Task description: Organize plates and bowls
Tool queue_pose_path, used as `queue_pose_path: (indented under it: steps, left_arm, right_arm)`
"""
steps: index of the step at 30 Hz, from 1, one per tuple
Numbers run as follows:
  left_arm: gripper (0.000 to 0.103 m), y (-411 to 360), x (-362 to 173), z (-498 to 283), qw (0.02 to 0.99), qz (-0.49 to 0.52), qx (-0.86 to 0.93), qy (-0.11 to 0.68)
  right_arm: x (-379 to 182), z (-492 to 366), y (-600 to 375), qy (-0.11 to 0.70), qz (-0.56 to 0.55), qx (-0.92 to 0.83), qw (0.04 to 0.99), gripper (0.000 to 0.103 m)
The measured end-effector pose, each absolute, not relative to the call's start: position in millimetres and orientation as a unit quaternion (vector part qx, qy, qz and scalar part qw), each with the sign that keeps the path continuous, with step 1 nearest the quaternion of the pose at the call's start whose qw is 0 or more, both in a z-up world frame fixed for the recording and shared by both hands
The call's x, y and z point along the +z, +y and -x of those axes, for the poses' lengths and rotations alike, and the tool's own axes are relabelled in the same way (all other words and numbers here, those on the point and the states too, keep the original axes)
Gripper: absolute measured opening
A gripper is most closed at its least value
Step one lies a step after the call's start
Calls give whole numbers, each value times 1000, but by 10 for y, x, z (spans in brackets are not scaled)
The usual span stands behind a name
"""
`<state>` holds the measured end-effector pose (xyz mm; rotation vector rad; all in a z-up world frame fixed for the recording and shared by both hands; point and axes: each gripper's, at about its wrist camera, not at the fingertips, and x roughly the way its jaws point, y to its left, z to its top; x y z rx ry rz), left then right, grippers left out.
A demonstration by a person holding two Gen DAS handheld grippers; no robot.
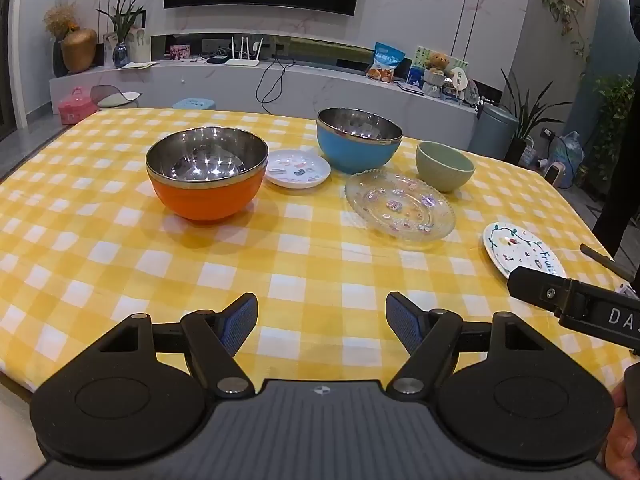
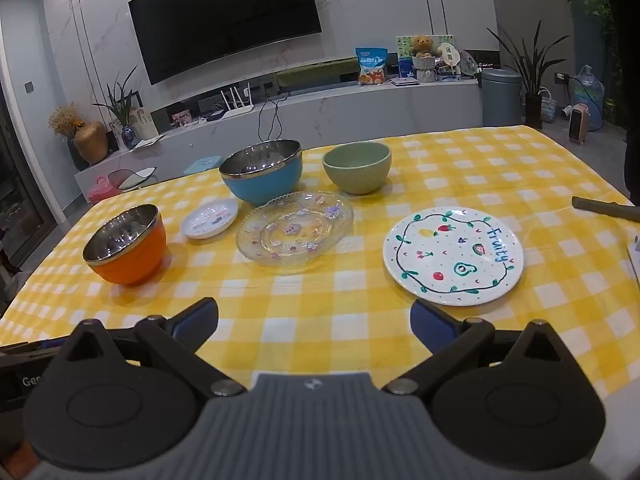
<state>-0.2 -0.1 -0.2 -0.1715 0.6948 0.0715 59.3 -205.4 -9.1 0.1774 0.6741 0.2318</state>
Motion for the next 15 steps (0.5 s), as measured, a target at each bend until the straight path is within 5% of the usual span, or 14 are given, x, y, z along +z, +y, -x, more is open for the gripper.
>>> queue_pose_path:
  steps: [15]
  left_arm:
    - [86, 11, -24, -8, 933, 89, 35, 348]
  right_arm:
    - [-109, -595, -2089, 334, -91, 112, 932, 100]
